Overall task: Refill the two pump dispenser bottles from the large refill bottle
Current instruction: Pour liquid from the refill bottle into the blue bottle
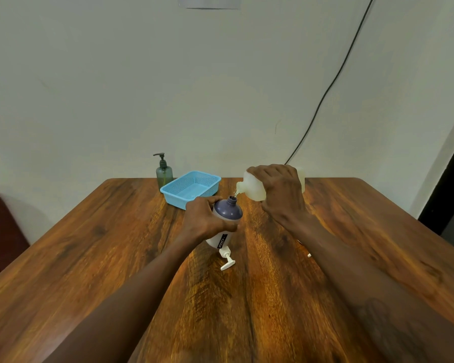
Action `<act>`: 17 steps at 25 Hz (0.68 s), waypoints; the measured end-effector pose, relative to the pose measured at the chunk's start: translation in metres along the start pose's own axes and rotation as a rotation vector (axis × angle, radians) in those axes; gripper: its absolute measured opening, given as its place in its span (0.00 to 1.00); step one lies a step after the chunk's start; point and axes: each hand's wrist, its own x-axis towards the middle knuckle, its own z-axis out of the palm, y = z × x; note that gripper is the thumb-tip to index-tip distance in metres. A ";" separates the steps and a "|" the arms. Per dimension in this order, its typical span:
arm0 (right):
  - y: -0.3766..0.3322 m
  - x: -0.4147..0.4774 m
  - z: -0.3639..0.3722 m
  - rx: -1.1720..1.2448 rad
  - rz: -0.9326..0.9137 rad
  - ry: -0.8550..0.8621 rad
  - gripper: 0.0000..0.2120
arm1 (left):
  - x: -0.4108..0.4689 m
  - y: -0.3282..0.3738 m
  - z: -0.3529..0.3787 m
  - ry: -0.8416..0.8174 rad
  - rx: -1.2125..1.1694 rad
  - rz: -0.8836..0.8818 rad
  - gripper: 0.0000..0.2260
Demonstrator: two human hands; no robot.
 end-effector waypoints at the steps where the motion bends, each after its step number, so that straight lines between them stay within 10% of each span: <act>1: 0.000 0.000 0.000 0.001 -0.003 0.003 0.40 | 0.000 0.000 0.000 -0.001 0.001 -0.002 0.23; 17: 0.002 -0.006 0.007 0.057 0.063 -0.049 0.40 | -0.001 -0.002 0.003 0.001 -0.002 -0.019 0.26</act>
